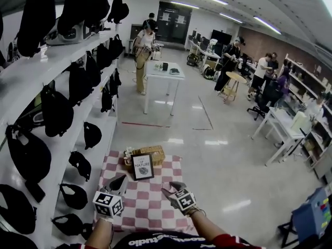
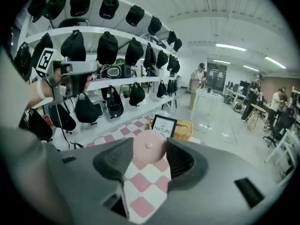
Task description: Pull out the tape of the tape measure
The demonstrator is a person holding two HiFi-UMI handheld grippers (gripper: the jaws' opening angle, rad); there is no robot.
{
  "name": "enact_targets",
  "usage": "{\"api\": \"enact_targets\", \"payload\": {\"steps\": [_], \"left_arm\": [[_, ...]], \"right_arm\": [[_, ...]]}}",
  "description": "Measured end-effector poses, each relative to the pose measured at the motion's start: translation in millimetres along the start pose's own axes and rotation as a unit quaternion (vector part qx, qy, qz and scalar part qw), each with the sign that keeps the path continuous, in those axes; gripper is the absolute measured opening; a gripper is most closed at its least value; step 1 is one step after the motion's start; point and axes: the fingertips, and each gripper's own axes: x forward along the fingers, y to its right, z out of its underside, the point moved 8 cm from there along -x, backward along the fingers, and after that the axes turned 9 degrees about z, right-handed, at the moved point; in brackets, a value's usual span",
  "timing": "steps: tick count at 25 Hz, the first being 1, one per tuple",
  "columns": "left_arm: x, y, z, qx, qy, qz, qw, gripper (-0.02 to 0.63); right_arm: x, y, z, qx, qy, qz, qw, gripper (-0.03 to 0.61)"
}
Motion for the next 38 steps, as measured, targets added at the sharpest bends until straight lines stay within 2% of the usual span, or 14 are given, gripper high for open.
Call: {"api": "enact_targets", "payload": {"steps": [9,12,16,23,28,31,38], "left_arm": [[-39,7,-12,0.012,0.024,0.011,0.9996,0.005],[-56,10,-10,0.002,0.033,0.019,0.9993,0.005],[-70,15,-22,0.023,0.041,0.029,0.9985,0.005],[-103,25,-29,0.037,0.052,0.044,0.997,0.006],[-112,36,-29,0.045,0.055,0.055,0.996,0.009],[-113,44,-30,0.048,0.058,0.074,0.9945,0.074],[-106,57,-43,0.075,0.068,0.121,0.9875,0.074]], "right_arm": [[-66,-30,-65,0.0,0.114,0.02,0.993,0.222],[-85,-43,-75,0.004,0.153,0.029,0.988,0.222],[-102,-55,-86,0.017,0.184,0.039,0.982,0.222],[-131,-75,-87,0.046,0.205,0.048,0.977,0.222],[-140,-87,-89,0.034,0.208,0.045,0.977,0.222],[-144,-92,-91,0.03,0.211,0.043,0.976,0.222],[-154,-101,-100,0.001,0.222,0.02,0.975,0.222]]}}
